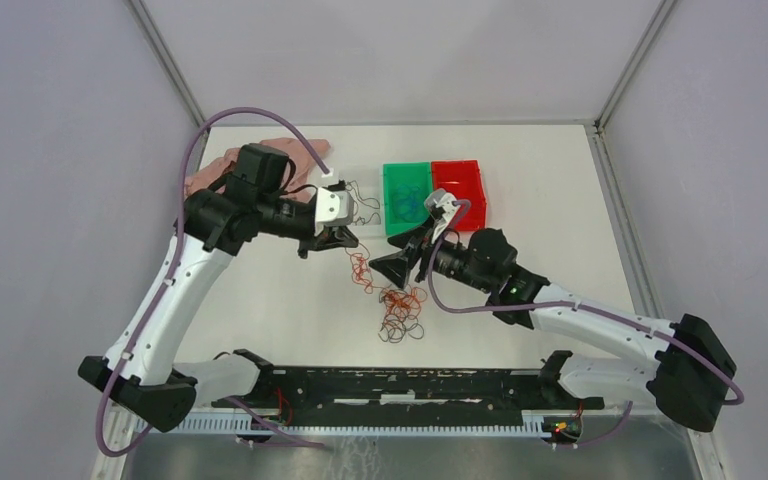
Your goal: Untangle the cables
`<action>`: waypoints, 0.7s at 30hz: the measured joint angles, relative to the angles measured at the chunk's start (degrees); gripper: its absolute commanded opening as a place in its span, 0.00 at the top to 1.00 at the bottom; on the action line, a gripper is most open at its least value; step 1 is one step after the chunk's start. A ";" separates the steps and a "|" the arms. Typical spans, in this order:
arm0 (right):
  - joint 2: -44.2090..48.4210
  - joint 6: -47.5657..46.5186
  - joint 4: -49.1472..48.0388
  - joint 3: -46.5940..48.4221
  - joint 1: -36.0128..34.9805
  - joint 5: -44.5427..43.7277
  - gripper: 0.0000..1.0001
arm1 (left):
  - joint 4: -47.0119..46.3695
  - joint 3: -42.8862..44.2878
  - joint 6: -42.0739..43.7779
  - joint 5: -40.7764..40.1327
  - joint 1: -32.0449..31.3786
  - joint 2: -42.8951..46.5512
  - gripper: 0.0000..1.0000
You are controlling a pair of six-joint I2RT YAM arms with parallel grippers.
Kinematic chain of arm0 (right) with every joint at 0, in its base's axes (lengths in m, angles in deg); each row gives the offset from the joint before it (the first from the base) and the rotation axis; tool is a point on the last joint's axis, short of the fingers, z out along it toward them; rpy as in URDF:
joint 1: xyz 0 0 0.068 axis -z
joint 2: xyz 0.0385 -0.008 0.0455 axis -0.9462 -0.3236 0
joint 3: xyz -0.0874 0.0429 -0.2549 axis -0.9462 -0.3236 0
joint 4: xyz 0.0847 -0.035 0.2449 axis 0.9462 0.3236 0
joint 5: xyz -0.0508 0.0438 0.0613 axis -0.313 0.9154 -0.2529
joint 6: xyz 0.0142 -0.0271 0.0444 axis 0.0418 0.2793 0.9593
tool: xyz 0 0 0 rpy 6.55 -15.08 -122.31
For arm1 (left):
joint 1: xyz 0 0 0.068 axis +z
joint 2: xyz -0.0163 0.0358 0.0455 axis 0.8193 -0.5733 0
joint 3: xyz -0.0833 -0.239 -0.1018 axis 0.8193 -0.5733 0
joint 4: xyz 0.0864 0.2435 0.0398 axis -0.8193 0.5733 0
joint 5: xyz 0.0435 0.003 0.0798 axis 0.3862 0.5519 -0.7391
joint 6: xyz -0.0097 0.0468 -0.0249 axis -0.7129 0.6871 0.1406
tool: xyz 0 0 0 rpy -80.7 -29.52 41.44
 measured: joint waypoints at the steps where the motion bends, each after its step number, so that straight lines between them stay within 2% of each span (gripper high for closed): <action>1: -0.37 -0.39 -0.20 0.87 -0.50 0.55 0.21 | -0.44 0.42 -1.11 0.61 0.00 0.00 0.97; 8: -4.28 -2.10 -1.29 5.46 -3.58 2.25 0.27 | -4.26 1.70 -7.41 2.32 0.00 0.96 0.97; 21: -9.25 -0.81 -3.41 5.55 -4.72 -3.48 0.57 | -12.85 9.38 -18.03 4.39 -0.11 2.82 0.97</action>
